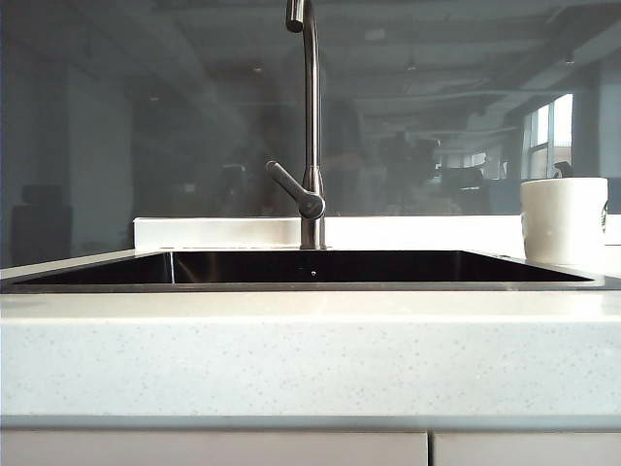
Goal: Pick up the mug next to the sink, go to the faucet to get some water, pour the water into the sink, and finally put the mug back to its place.
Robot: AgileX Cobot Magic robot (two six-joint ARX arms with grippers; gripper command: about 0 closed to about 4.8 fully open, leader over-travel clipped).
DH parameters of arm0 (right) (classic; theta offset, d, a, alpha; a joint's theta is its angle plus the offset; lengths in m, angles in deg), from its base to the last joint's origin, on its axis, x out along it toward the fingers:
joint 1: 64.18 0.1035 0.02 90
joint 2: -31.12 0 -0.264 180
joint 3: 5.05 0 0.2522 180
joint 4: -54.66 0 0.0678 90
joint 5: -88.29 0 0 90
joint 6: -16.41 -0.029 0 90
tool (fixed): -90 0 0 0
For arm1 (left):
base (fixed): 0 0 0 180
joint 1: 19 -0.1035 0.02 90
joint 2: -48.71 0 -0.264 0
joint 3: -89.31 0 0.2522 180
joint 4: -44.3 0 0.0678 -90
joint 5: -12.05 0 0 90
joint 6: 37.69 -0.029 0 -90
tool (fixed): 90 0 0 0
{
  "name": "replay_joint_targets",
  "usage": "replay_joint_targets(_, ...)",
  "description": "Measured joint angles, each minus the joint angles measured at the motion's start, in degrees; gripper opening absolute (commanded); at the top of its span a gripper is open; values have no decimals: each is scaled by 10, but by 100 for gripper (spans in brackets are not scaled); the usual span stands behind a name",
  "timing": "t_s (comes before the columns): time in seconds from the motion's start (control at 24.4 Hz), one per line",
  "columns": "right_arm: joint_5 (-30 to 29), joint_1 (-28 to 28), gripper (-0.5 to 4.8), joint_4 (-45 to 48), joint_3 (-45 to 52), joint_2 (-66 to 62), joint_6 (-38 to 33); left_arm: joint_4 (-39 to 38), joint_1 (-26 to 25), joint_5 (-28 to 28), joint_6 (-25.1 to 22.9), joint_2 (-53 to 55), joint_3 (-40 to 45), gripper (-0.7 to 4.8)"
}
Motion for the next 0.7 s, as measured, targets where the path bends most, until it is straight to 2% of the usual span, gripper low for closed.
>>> replay_joint_targets(0.57, 0, 0, -9, 0, 0, 2, 0, 0, 0, 0, 0, 0, 0, -5)
replay_joint_targets(0.7, 0, 0, -8, -16, 0, 38, 0, 0, 0, 0, 0, 0, 0, -5)
